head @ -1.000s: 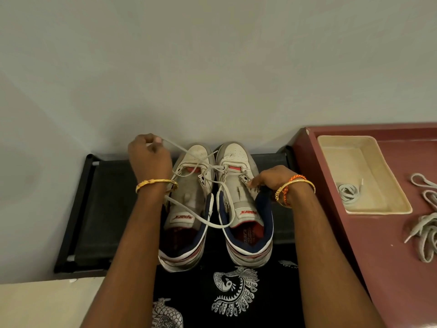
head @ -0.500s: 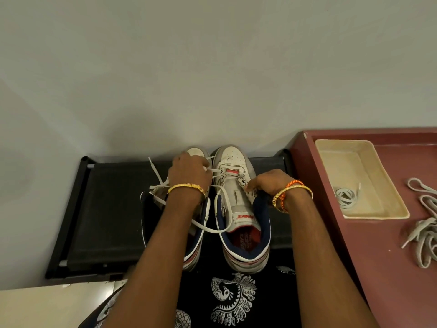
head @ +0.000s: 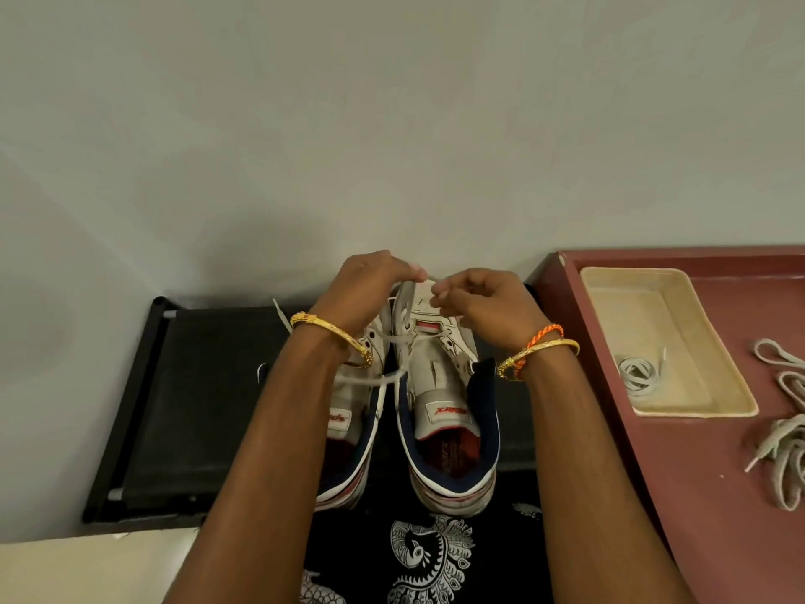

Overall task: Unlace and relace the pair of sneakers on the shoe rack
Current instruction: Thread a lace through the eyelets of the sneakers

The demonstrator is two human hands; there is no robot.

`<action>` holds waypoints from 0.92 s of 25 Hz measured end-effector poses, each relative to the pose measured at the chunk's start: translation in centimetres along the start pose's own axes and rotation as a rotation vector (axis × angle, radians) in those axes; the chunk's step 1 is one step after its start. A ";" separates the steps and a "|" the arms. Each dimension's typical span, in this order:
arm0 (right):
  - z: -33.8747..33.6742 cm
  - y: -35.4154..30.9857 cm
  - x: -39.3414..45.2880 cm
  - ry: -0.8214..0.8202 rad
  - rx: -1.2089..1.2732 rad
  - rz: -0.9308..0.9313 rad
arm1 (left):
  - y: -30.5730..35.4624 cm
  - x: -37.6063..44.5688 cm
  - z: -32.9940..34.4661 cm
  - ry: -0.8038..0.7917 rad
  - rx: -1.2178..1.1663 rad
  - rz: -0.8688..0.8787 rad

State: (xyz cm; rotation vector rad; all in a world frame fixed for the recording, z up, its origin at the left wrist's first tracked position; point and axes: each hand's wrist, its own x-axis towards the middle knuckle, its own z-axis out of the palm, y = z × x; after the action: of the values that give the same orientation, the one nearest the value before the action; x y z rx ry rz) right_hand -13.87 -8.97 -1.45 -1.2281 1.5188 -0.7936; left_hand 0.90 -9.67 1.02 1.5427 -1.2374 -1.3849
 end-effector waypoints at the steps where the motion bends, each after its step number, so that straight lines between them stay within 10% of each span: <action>1: 0.3 -1.1 -0.5 -0.081 0.036 -0.059 | 0.9 -0.7 -0.1 -0.035 -0.080 0.037; 5: 1.6 -4.2 -2.6 -0.325 0.249 -0.217 | 2.9 -2.3 -0.6 -0.090 -0.152 0.166; 10: -0.5 -4.7 -2.9 -0.284 0.435 -0.065 | 1.4 -1.5 -2.5 0.268 -0.331 0.039; 23: -5.3 6.7 1.1 0.291 0.188 0.304 | -3.9 0.1 -7.1 0.749 -0.428 -0.427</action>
State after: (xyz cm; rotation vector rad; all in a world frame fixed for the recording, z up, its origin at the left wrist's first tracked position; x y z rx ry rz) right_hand -21.01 -8.69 -6.25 -0.7431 1.7674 -0.9137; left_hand 8.62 -9.24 -1.43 1.8073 -0.1534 -1.0442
